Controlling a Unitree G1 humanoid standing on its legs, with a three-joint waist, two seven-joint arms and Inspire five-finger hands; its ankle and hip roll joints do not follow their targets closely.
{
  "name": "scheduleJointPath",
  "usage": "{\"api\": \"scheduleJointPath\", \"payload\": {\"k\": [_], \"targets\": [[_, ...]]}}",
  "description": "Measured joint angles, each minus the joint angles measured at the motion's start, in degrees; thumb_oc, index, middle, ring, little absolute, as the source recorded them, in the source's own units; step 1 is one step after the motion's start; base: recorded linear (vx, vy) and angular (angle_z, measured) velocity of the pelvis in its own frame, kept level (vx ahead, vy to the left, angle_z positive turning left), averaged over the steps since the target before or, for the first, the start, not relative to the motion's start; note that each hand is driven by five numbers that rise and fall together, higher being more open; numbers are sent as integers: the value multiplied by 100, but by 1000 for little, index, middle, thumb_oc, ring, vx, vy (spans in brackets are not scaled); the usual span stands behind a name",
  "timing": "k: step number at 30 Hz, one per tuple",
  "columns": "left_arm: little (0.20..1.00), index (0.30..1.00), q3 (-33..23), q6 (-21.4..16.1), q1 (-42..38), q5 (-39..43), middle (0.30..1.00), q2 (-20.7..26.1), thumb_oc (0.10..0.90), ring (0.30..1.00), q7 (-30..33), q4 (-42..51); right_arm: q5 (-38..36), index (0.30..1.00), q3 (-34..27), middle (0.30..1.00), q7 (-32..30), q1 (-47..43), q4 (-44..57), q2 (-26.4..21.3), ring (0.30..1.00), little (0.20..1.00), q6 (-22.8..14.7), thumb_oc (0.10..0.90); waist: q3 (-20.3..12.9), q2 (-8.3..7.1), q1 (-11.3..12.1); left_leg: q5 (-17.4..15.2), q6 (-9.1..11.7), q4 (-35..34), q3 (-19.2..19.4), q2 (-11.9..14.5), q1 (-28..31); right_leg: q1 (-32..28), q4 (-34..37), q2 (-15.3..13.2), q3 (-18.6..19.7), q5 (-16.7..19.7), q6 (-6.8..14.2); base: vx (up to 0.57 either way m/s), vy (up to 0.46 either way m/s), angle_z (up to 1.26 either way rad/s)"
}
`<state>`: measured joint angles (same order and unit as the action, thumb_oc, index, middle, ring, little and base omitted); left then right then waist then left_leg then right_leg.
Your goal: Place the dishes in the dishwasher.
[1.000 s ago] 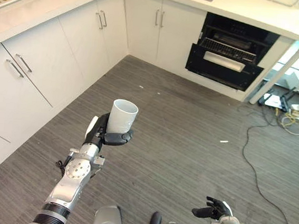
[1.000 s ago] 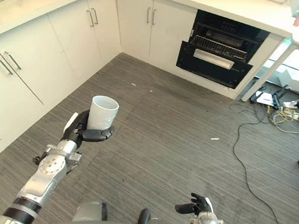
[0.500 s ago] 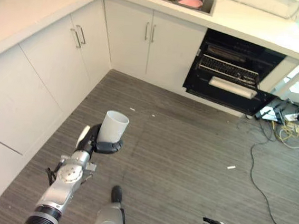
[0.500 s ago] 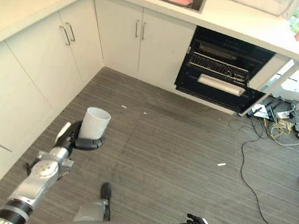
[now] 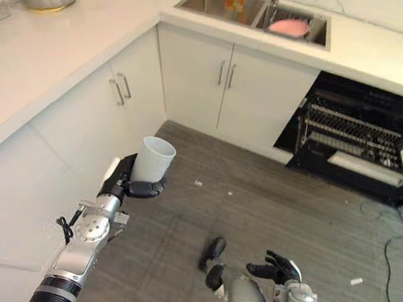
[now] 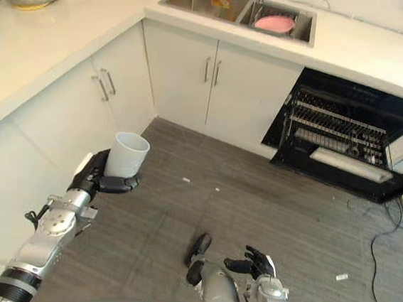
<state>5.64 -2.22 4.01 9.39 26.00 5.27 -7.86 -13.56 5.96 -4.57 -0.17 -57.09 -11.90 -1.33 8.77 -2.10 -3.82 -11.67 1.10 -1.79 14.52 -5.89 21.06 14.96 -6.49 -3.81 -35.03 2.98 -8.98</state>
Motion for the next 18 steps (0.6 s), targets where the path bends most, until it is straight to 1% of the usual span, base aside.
{"api": "scheduleJointPath", "payload": {"k": [1,2,3,4,5,6,7,8,9,10,11,12,13,14,15,16,17,18], "targets": [[300,300,81,59,50,-6,300,-136,400,300,-15,-17,-4,900,1,900,-14,198,18,-55,900,900,-39,800,-109,113,-19,-135,225,751,-77,257,90,-224,-381,88,198,139,-37,455,8,-39],[300,300,105,62,100,-11,300,-185,400,300,-67,-33,-4,900,34,900,-18,352,22,-66,900,900,-42,800,-223,100,-32,-157,339,1586,-141,371,-40,-421,-382,157,506,160,-265,133,-25,-33],[300,300,105,62,100,-11,300,-185,400,300,-67,-33,-4,900,34,900,-18,352,22,-66,900,900,-42,800,-223,100,-32,-157,339,1586,-141,371,-40,-421,-382,157,506,160,-265,209,-78,-38],[300,300,171,39,180,-19,300,-206,400,300,-87,-28,-5,900,82,900,-30,493,32,-140,900,900,-49,800,-461,190,-55,-221,633,2485,-111,607,-402,-731,-165,323,625,18,-226,269,-90,-18],[300,300,209,29,108,-49,300,-179,400,300,-96,-24,-7,900,74,900,-55,523,28,-182,900,900,-46,800,-511,197,-184,-240,881,3038,-125,762,-735,-970,51,401,657,-56,-167,355,-101,-28],[300,300,194,-30,37,-46,300,-177,400,300,-80,-13,-13,900,50,900,-79,492,35,-219,900,900,-47,800,-498,180,-239,139,1250,3860,-282,847,-1239,-1086,85,422,763,-151,-90,408,24,-75],[300,300,166,-48,19,-42,300,-122,400,300,-35,15,-20,900,48,900,-103,342,11,-264,900,900,-22,800,-410,187,-165,833,1137,5750,-428,1067,-2202,-1403,250,586,1202,-224,-115,395,127,-130],[300,300,165,-46,46,-42,300,-79,400,300,-18,-16,-18,900,53,900,-109,285,13,-274,900,900,-23,800,-390,148,-93,851,1049,6069,-537,1018,-2465,-1567,317,607,1476,-236,-108,302,142,-176],[300,300,166,-46,54,-41,300,-45,400,300,-21,-93,-18,900,130,900,-118,179,8,-293,900,900,-24,800,-346,82,6,659,808,5978,-736,872,-2709,-1792,454,585,1844,-221,-69,207,129,-165],[300,300,129,-46,96,-39,300,-39,400,300,-6,-129,-19,900,198,900,-133,103,22,-316,900,900,-25,800,-315,17,103,360,603,5565,-933,790,-2833,-1962,583,510,2080,-113,86,148,122,-169],[300,300,88,-39,126,-39,300,-45,400,300,-6,-155,-18,900,276,900,-165,78,132,-352,900,900,-28,800,-280,-15,35,245,654,4908,-1207,870,-3133,-2171,747,452,2299,-145,179,248,155,-116],[300,300,85,-45,103,-39,300,-82,400,300,-7,-151,-18,900,278,900,-177,110,201,-372,900,900,-57,800,-258,-16,-86,264,623,4487,-1340,1039,-3413,-2373,888,436,2327,-171,297,315,189,-107],[300,300,84,-102,127,-40,300,-125,400,300,-25,-116,-6,900,411,900,-206,102,236,-420,900,900,12,800,-233,-34,-22,324,527,3043,-1620,1125,-3451,-2476,825,300,2689,-338,466,307,151,-100],[300,300,80,-111,142,-41,300,-133,400,300,-38,-111,6,900,485,900,-207,85,251,-472,900,900,9,800,-185,-61,114,448,568,2146,-2014,964,-3373,-2484,800,174,3046,-406,562,219,111,-150],[300,300,73,-110,183,-41,300,-142,400,300,-33,-115,6,900,502,900,-198,63,250,-527,900,900,7,800,-156,-52,249,606,577,1354,-2413,807,-3228,-2484,795,53,3290,-449,650,186,87,-121],[300,300,73,-108,193,-41,300,-149,400,300,-32,-131,7,900,522,900,-192,54,249,-581,900,900,1,800,-117,-13,285,727,570,943,-2583,733,-3168,-2519,795,-18,3402,-474,761,216,95,-123],[300,300,54,-108,248,-40,300,-241,400,300,-28,-139,20,900,582,900,-176,135,336,-793,900,900,1,800,-62,332,339,1327,498,337,-2697,769,-2947,-2696,776,78,3563,-682,1176,270,133,-108],[300,300,-28,-107,282,-41,300,-267,400,300,-10,-203,23,900,670,900,-173,160,340,-780,900,900,16,800,-28,332,412,1978,326,350,-2717,661,-2766,-2770,691,-53,3683,-858,1435,208,111,-115]]}}
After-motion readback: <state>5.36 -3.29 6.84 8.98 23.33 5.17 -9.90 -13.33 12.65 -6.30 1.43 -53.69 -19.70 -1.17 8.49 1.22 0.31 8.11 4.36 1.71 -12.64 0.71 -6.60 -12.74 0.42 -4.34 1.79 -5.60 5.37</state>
